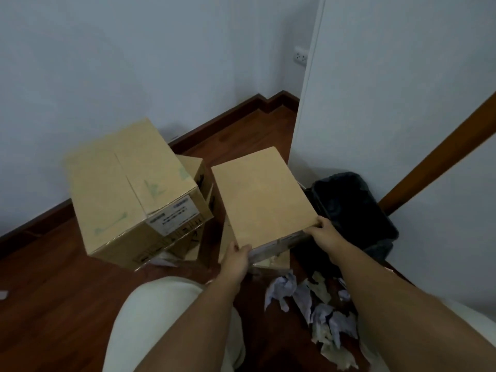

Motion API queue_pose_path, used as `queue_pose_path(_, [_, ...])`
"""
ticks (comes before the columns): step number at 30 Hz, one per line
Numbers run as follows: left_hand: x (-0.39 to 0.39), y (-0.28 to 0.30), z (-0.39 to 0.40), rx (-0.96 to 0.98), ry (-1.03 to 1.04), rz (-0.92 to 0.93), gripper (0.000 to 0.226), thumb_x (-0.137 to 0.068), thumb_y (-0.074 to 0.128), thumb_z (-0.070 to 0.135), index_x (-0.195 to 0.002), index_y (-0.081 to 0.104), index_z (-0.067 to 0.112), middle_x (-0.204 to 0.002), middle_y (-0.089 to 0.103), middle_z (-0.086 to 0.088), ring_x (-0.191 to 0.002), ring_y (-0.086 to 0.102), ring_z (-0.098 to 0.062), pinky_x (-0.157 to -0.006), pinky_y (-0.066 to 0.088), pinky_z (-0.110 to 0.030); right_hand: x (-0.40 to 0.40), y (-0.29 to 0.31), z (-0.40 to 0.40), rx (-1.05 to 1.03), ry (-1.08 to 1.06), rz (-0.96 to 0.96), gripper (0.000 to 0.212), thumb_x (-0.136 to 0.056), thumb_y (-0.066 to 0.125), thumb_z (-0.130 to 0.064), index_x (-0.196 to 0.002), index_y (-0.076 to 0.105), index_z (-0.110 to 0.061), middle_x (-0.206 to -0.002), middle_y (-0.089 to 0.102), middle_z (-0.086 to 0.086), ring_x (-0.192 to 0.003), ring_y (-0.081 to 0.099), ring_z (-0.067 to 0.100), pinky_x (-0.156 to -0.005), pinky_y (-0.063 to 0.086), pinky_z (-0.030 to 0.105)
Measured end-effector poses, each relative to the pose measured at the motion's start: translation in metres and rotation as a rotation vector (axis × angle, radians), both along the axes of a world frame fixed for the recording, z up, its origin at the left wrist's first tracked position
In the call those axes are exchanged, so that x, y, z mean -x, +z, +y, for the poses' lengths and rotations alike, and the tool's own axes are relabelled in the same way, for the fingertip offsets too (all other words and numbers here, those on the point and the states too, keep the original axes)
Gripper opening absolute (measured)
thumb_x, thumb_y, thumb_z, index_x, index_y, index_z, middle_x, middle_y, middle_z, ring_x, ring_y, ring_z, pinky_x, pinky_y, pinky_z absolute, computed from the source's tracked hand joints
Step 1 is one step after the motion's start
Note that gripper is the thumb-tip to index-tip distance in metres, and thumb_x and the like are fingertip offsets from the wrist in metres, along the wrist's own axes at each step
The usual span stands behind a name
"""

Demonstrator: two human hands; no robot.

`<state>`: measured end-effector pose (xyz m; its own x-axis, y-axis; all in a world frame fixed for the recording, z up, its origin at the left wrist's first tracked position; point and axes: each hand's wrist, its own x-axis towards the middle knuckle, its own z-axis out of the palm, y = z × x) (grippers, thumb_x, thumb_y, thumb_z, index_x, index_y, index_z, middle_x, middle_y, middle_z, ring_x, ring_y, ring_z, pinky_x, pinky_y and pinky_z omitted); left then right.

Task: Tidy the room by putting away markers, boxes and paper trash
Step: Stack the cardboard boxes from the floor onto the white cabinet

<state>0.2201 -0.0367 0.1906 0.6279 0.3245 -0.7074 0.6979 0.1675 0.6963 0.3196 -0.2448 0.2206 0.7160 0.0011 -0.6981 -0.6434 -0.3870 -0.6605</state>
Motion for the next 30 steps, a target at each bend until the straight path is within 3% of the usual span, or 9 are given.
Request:
queue_pose_path(4, [-0.005, -0.001, 0.005, 0.027, 0.003, 0.036, 0.052, -0.081, 0.061, 0.035, -0.131, 0.054, 0.023, -0.122, 0.061, -0.002, -0.107, 0.056, -0.023, -0.096, 0.047, -0.043, -0.005, -0.011, 0.001, -0.122, -0.180, 0.045, 0.084, -0.089, 0.064, -0.026, -0.153, 0.009, -0.029, -0.156, 0.027, 0.006, -0.135, 0.036, 0.034, -0.102, 0.035, 0.044])
queue_pose_path(7, [-0.007, 0.001, 0.015, 0.006, 0.077, 0.051, 0.068, -0.071, 0.069, 0.040, -0.134, 0.055, 0.017, -0.130, 0.060, -0.005, -0.114, 0.057, -0.027, -0.100, 0.047, -0.044, -0.002, -0.014, 0.008, -0.139, -0.192, 0.061, 0.080, -0.089, 0.065, -0.026, -0.153, 0.017, -0.020, -0.153, 0.033, 0.009, -0.131, 0.042, 0.032, -0.100, 0.040, 0.042])
queue_pose_path(10, [-0.012, 0.015, 0.025, -0.062, 0.159, 0.034, 0.074, -0.065, 0.074, 0.048, -0.133, 0.056, 0.025, -0.134, 0.054, -0.007, -0.118, 0.054, -0.031, -0.101, 0.046, -0.050, 0.009, -0.011, 0.016, -0.171, -0.206, 0.022, 0.061, -0.090, 0.064, -0.019, -0.145, 0.039, -0.010, -0.140, 0.052, 0.012, -0.105, 0.058, 0.023, -0.079, 0.045, 0.029])
queue_pose_path(12, [-0.019, 0.032, 0.028, -0.127, 0.248, -0.027, 0.071, -0.065, 0.073, 0.048, -0.132, 0.053, 0.034, -0.134, 0.047, -0.005, -0.118, 0.051, -0.032, -0.100, 0.046, -0.052, 0.015, -0.001, 0.017, -0.216, -0.230, -0.002, 0.052, -0.090, 0.064, -0.020, -0.138, 0.044, -0.012, -0.128, 0.059, 0.008, -0.092, 0.059, 0.018, -0.073, 0.044, 0.031])
queue_pose_path(15, [-0.032, 0.062, 0.031, -0.129, 0.333, -0.151, 0.059, -0.073, 0.075, 0.039, -0.128, 0.053, 0.041, -0.136, 0.044, -0.005, -0.114, 0.053, -0.031, -0.095, 0.050, -0.051, 0.020, 0.020, 0.020, -0.305, -0.302, -0.009, 0.043, -0.089, 0.066, -0.024, -0.124, 0.041, -0.021, -0.106, 0.058, -0.002, -0.089, 0.058, 0.019, -0.073, 0.050, 0.044])
queue_pose_path(19, [-0.033, 0.098, 0.028, 0.025, 0.406, -0.252, 0.055, -0.082, 0.074, 0.028, -0.130, 0.048, 0.037, -0.111, 0.060, -0.001, -0.090, 0.065, -0.023, -0.056, 0.053, -0.030, 0.017, 0.061, 0.023, -0.467, -0.409, -0.042, 0.037, -0.089, 0.064, -0.010, -0.118, 0.042, -0.021, -0.108, 0.059, 0.007, -0.092, 0.063, 0.027, -0.069, 0.058, 0.054])
queue_pose_path(21, [-0.025, 0.111, 0.025, 0.053, 0.435, -0.284, 0.055, -0.083, 0.073, 0.027, -0.130, 0.046, 0.038, -0.104, 0.061, 0.001, -0.085, 0.065, -0.022, -0.048, 0.050, -0.026, 0.017, 0.080, 0.021, -0.492, -0.371, -0.082, 0.037, -0.088, 0.063, -0.007, -0.117, 0.045, -0.021, -0.109, 0.059, 0.008, -0.094, 0.062, 0.027, -0.064, 0.058, 0.054])
queue_pose_path(26, [-0.018, 0.160, 0.013, 0.058, 0.504, -0.420, 0.049, -0.080, 0.072, 0.030, -0.121, 0.050, 0.044, -0.103, 0.065, 0.001, -0.082, 0.066, -0.022, -0.050, 0.052, -0.032, 0.014, 0.135, 0.017, -0.617, -0.348, -0.237, 0.026, -0.087, 0.063, -0.011, -0.108, 0.052, -0.022, -0.113, 0.062, 0.008, -0.101, 0.062, 0.024, -0.083, 0.053, 0.060])
queue_pose_path(30, [-0.024, 0.222, 0.008, 0.080, 0.520, -0.684, 0.045, -0.081, 0.076, 0.022, -0.117, 0.055, 0.040, -0.107, 0.066, 0.001, -0.081, 0.071, -0.023, -0.052, 0.056, -0.034, 0.009, 0.194, 0.008, -0.774, -0.319, -0.369, 0.020, -0.090, 0.061, -0.012, -0.104, 0.054, -0.025, -0.111, 0.063, 0.006, -0.105, 0.061, 0.023, -0.073, 0.057, 0.046])
